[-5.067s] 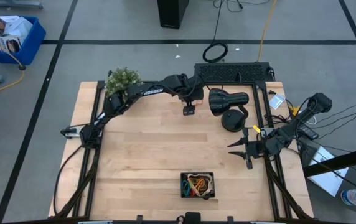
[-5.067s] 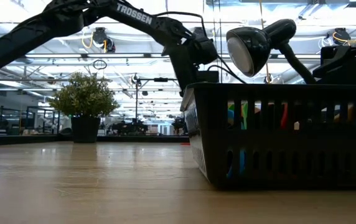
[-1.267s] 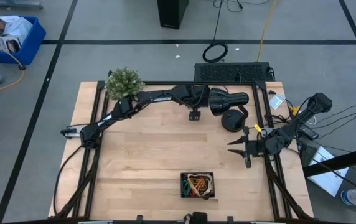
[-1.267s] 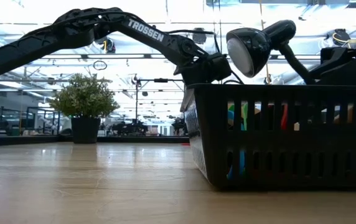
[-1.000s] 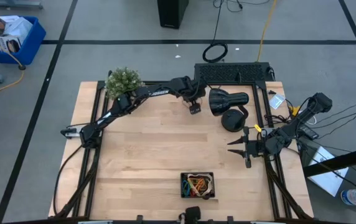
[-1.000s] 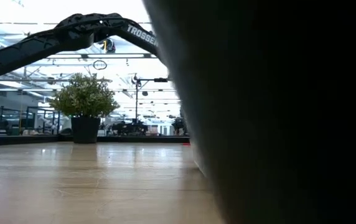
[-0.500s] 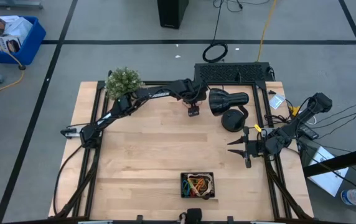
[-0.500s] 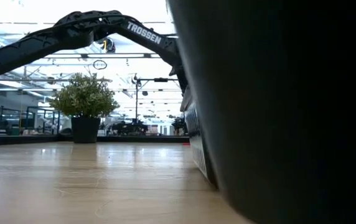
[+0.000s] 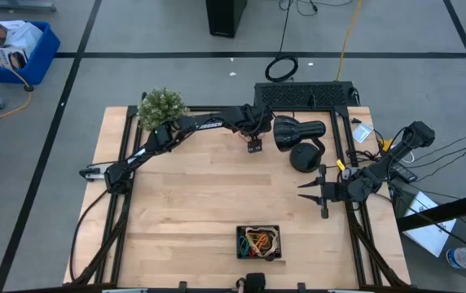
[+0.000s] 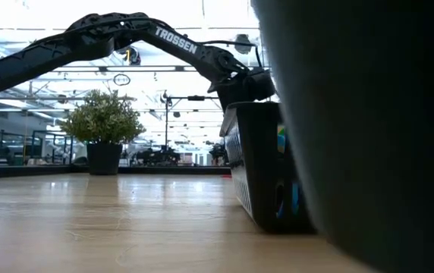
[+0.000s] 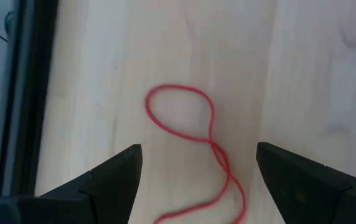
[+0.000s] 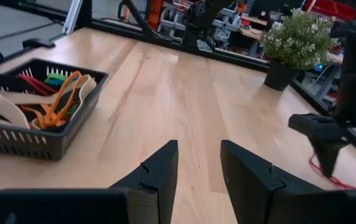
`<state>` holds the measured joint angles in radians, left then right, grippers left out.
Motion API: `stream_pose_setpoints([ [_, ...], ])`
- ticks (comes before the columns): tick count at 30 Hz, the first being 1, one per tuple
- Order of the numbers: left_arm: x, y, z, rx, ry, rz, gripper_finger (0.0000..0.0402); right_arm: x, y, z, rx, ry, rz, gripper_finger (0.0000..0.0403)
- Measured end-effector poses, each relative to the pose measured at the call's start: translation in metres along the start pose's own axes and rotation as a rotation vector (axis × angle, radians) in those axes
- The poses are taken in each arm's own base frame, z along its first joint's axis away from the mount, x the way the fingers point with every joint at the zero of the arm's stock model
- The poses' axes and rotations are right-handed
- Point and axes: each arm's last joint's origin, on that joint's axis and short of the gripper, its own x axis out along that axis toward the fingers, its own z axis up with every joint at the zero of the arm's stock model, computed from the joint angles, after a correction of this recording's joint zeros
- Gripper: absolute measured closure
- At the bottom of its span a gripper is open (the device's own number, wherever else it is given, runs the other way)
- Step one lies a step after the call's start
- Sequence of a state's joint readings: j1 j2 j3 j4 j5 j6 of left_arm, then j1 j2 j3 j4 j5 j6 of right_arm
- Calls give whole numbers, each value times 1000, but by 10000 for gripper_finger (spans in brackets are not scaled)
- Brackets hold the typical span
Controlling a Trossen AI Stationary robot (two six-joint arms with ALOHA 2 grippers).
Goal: Pick and place rubber bands into bin
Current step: Put the red rubber band into the black bin
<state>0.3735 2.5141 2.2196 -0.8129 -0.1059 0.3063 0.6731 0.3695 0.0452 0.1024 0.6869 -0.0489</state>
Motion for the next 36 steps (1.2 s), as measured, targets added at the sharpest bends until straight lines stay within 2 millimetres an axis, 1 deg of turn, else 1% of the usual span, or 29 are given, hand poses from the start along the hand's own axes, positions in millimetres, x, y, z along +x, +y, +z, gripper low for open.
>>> stream_pose_setpoints([
  [3,0,0,1,-20,-6,13,78,0,0,0,52,-1,-11,286],
  [7,1,-1,1,-22,-2,29,78,0,-3,0,147,-6,-88,286],
  [10,7,-6,-2,15,38,66,78,0,-4,0,207,-10,-122,286],
  [12,13,-11,-3,50,72,130,78,0,-4,0,245,-14,-129,286],
  [16,14,-20,-1,108,103,200,78,0,-4,4,297,-47,-133,286],
  [17,14,-21,-1,111,104,196,78,0,-5,6,310,-61,-147,286],
  [20,14,-11,-4,87,83,120,78,-1,-6,10,345,-99,-169,286],
  [24,11,-5,-5,94,79,42,78,-1,-7,15,383,-140,-167,286],
  [29,11,2,-7,81,64,-43,78,-2,-7,18,392,-165,-166,287],
  [33,11,3,-8,89,59,-69,79,-2,-8,20,381,-183,-170,287],
  [36,11,2,-8,101,59,-69,91,-3,-8,21,386,-192,-170,287],
])
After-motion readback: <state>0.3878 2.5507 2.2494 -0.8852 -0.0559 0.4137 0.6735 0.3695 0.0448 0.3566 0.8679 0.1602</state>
